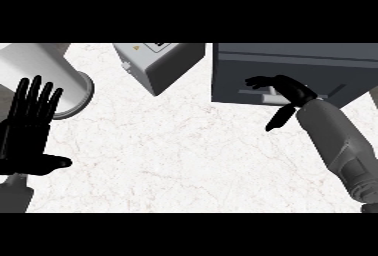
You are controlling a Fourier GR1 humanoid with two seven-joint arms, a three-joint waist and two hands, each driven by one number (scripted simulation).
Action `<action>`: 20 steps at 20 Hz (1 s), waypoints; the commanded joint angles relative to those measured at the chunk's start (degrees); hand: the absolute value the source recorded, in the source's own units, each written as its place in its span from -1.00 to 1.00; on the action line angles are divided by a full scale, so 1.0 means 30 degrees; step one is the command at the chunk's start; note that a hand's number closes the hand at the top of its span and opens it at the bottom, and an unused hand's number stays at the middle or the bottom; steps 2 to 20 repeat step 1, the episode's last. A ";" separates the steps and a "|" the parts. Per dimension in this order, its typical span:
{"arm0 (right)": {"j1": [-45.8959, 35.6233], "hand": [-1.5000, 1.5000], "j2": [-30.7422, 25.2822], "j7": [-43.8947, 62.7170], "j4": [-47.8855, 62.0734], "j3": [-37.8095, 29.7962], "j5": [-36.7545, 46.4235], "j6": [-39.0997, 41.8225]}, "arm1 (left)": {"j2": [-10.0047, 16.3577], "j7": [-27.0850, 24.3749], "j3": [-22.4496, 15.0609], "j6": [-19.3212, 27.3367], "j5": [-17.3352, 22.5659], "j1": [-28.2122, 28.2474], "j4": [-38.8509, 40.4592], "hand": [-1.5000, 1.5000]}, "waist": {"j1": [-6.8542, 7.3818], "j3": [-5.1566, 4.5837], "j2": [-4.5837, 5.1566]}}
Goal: Pick up the cup, place it into the drawer and close the drawer
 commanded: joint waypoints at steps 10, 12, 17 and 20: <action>-0.1184 -1.00 -0.1503 0.1125 0.0826 -0.0446 0.0036 -0.0446 | -0.0104 -0.0420 0.0115 -0.0046 -0.0522 -0.0199 0.0768 -1.00 | 0.0163 0.0155 0.0530; -0.1184 -1.00 -0.1503 0.1125 0.0826 -0.0446 0.0036 -0.0446 | -0.0104 -0.0420 0.0115 -0.0046 -0.0522 -0.0199 0.0768 -1.00 | 0.0163 0.0155 0.0530; -0.1184 -1.00 -0.1503 0.1125 0.0826 -0.0446 0.0036 -0.0446 | -0.0104 -0.0420 0.0115 -0.0046 -0.0522 -0.0199 0.0768 -1.00 | 0.0163 0.0155 0.0530; -0.1184 -1.00 -0.1503 0.1125 0.0826 -0.0446 0.0036 -0.0446 | -0.0104 -0.0420 0.0115 -0.0046 -0.0522 -0.0199 0.0768 -1.00 | 0.0163 0.0155 0.0530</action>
